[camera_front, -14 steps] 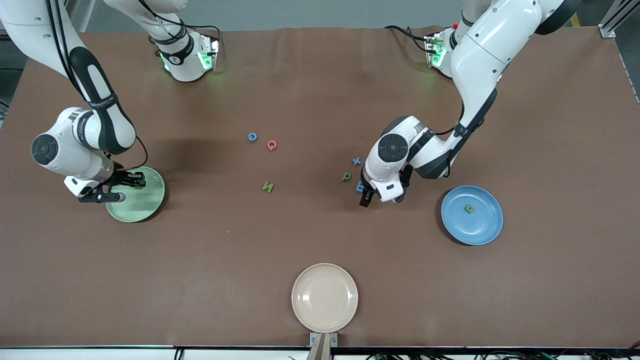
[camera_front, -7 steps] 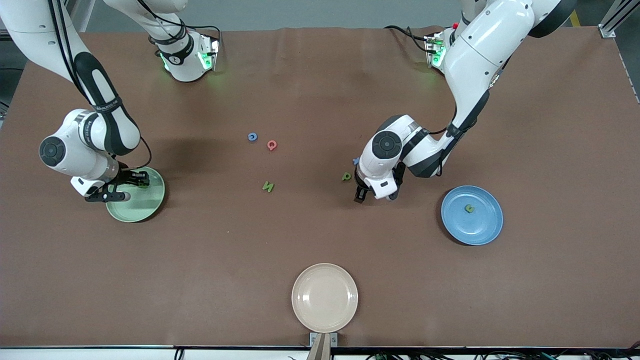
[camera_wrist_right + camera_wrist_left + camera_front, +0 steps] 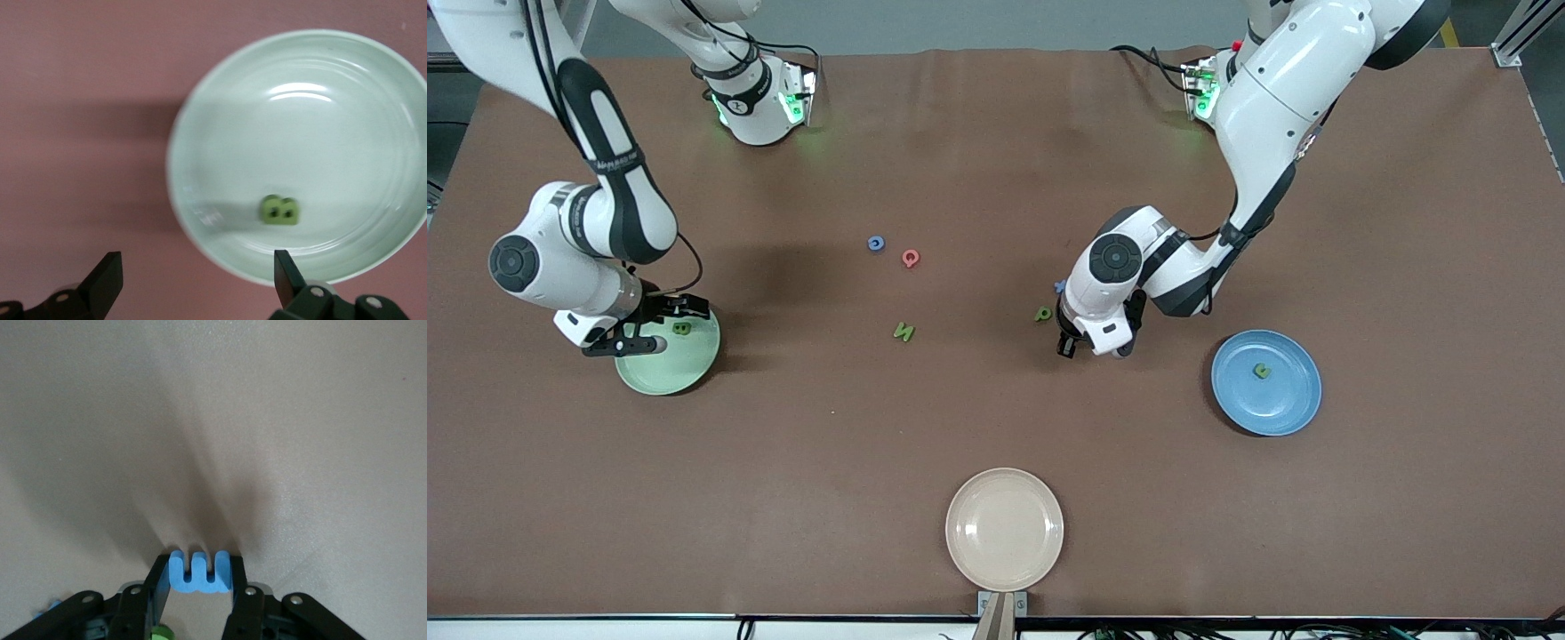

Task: Sort upper and lower case letters into plates
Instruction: 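Drop the m on the blue plate while the right gripper grasps N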

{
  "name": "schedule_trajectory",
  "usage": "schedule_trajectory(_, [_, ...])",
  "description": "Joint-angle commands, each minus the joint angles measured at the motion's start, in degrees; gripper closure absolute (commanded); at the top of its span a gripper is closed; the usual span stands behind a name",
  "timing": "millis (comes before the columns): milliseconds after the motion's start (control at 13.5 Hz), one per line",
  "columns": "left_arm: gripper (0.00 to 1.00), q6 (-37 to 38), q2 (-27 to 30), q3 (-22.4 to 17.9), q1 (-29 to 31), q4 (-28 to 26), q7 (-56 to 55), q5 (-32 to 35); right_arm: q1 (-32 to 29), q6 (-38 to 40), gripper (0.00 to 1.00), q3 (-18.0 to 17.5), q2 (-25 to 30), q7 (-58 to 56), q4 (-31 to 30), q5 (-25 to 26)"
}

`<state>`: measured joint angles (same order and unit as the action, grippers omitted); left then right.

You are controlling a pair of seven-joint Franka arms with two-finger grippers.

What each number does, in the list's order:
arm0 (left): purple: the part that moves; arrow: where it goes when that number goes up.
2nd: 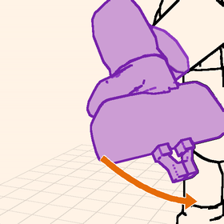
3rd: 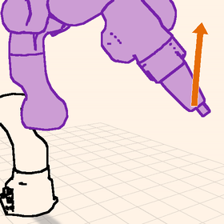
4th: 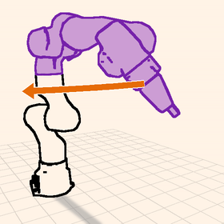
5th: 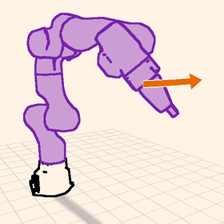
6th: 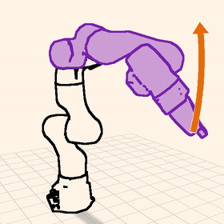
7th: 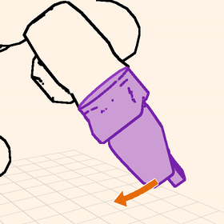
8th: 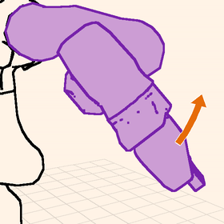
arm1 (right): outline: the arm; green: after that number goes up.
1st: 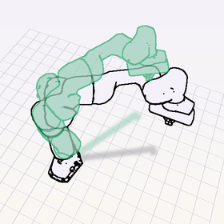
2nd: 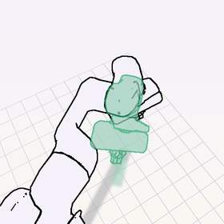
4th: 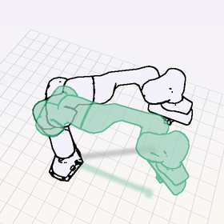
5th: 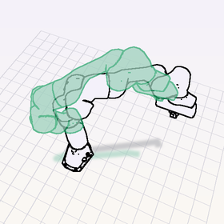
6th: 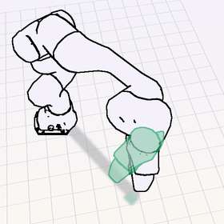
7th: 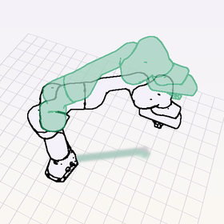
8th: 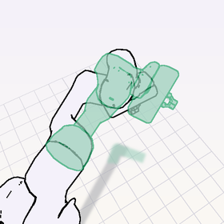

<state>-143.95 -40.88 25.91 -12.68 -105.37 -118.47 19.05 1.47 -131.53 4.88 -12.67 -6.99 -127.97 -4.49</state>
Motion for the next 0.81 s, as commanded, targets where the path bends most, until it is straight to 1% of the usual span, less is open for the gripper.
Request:
schedule_trajectory(0, [0.91,-0.64,-0.25,-0.33,0.46,0.25,-0.80,1.25,7.56,4.60,0.00,0.04,2.22,14.41,1.39,0.36])
schedule_trajectory(74, [0.97,-0.37,0.01,-0.50,0.81,0.34,-0.71,1.34,10.89,5.05,0.00,0.04,1.86,20.37,2.89,0.18])
schedule_trajectory(148, [0.98,0.06,1.41,-1.64,0.81,0.43,-0.53,1.60,14.93,4.36,0.00,-0.05,0.38,27.22,4.12,-0.17])
schedule_trajectory(296, [0.99,1.55,4.40,-2.96,1.94,0.43,0.95,5.01,21.27,4.18,0.00,-0.05,-3.31,36.21,8.33,-1.22])
schedule_trajectory(370, [1.00,3.13,5.19,-2.88,3.17,1.12,2.44,6.51,24.26,4.18,0.00,-0.05,-6.63,40.78,12.09,-3.40])
schedule_trajectory(444, [1.00,5.15,6.24,-2.88,4.49,1.57,4.72,7.30,26.46,3.83,0.00,-0.05,-9.62,43.52,14.83,-4.56])
schedule_trajectory(592, [1.00,8.84,9.31,-2.79,8.52,1.48,13.39,7.40,30.16,0.42,0.00,0.04,-14.03,48.96,17.57,-4.83])
schedule_trajectory(740, [1.00,11.83,11.35,-2.44,13.01,1.48,22.19,7.31,33.68,-4.50,0.00,0.04,-16.58,54.42,17.67,-4.74])
